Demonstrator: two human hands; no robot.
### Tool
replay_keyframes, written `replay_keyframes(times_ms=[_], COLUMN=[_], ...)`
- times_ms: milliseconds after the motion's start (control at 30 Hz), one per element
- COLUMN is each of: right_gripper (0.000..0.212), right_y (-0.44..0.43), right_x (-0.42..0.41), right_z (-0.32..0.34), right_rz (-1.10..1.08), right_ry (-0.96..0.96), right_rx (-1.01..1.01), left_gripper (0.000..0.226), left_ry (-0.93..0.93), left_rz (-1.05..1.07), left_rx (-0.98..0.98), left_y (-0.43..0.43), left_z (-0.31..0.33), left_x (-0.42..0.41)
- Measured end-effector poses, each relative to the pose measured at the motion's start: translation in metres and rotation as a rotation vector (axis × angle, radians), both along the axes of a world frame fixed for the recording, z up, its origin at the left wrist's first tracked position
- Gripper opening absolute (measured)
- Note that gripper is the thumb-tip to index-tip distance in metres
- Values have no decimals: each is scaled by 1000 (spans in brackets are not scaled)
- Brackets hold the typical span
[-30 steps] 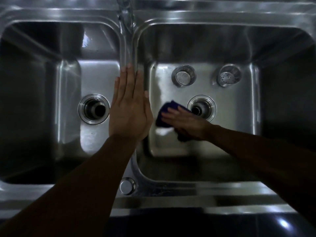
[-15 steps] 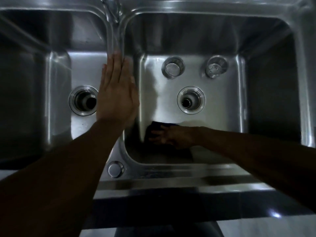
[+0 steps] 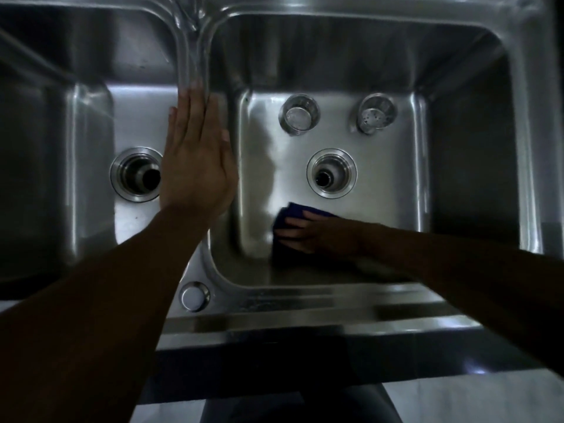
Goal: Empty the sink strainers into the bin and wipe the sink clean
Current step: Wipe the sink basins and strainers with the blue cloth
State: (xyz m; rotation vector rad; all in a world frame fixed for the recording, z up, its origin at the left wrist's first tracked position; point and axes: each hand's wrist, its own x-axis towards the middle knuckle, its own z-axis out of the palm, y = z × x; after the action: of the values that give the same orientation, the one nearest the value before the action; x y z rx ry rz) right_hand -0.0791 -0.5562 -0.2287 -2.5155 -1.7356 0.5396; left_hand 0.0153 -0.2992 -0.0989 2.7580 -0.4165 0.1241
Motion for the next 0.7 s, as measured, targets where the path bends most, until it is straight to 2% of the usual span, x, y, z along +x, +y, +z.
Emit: replay_keyframes(times_ms=[100,233,367,433,500,567,633,700], right_gripper=[58,58,58,63,76,73,81,90], right_y=[64,67,8,-32,-67,-94,-112,-124], right_x=[9,12,-15,-31,-41,-41,-33,-30], right_z=[5,7,6,16,25,31,39,48], right_rz=[-221,-340,-476,-657,-893,-1066,-1150,-1136], right_ry=[97,87,73,108,215,255,356,430], right_rx=[-22,-27,-171,-299,-378,-470,-534,-563], left_gripper=[53,52,51,51,51,50,50,50], left_ry=[-8,-25,-18,-21,-28,-40,-53,-50], left_rz=[-8,-33,-25,-24,-26,-23,-24,-28], left_rx=[7,-10,-5,-12,-22,-33,-33,-31], left_y=[0,2,3,3,2,2,3,3], left_z=[-1,-2,-2,-3,-3,-3,-4,-5], left_x=[0,1,2,1,1,1,1,2])
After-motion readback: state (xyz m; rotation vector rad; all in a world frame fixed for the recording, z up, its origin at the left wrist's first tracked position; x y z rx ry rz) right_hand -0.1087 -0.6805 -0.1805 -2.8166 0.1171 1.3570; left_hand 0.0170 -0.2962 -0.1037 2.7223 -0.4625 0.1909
